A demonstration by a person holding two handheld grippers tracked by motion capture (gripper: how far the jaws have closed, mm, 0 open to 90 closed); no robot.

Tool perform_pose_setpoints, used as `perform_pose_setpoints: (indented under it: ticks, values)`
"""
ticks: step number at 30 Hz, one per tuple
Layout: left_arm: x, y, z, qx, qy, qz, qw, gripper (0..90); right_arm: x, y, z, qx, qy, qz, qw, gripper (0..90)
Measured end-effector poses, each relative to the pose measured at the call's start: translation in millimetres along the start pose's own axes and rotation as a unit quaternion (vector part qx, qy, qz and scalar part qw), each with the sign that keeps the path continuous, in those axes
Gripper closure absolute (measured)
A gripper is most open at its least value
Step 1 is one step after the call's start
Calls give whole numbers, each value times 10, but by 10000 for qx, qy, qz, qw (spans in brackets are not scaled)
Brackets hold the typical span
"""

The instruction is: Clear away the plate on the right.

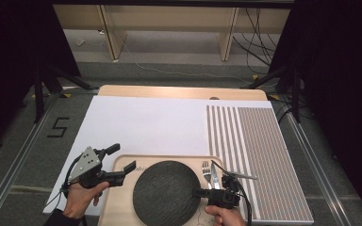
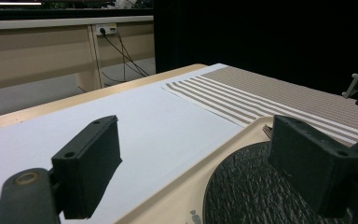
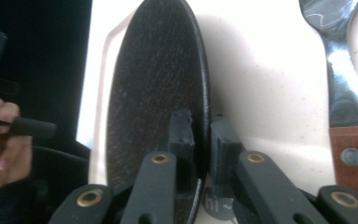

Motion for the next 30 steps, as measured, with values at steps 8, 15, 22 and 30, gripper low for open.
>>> perform_pose_setpoints:
  ticks: [8,15,22,30]
  values:
    - [-4,5,2,5,0,11,10000,160,20,43,12,124,-445,391,9982,622]
    - [-2,5,3,8,19,9,10000,160,19,68,11,196,-873,881,9921,516]
    - [-5,6,5,19,18,26,10000,160,55,105,5,9,-1858,1224,9749,403]
    - [-32,32,32,71,-18,164,9998,159,140,-2,-52,-284,-2591,1460,9543,258]
Point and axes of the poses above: each handheld gripper's, and its own axes: y roughly forward along the jaws, z roughly out of its underside, x roughly to its left, the point moved 7 cm from there along y, roughly forward along the jaws, and after that the axes turned 11 degrees about y, right-handed, at the moved point
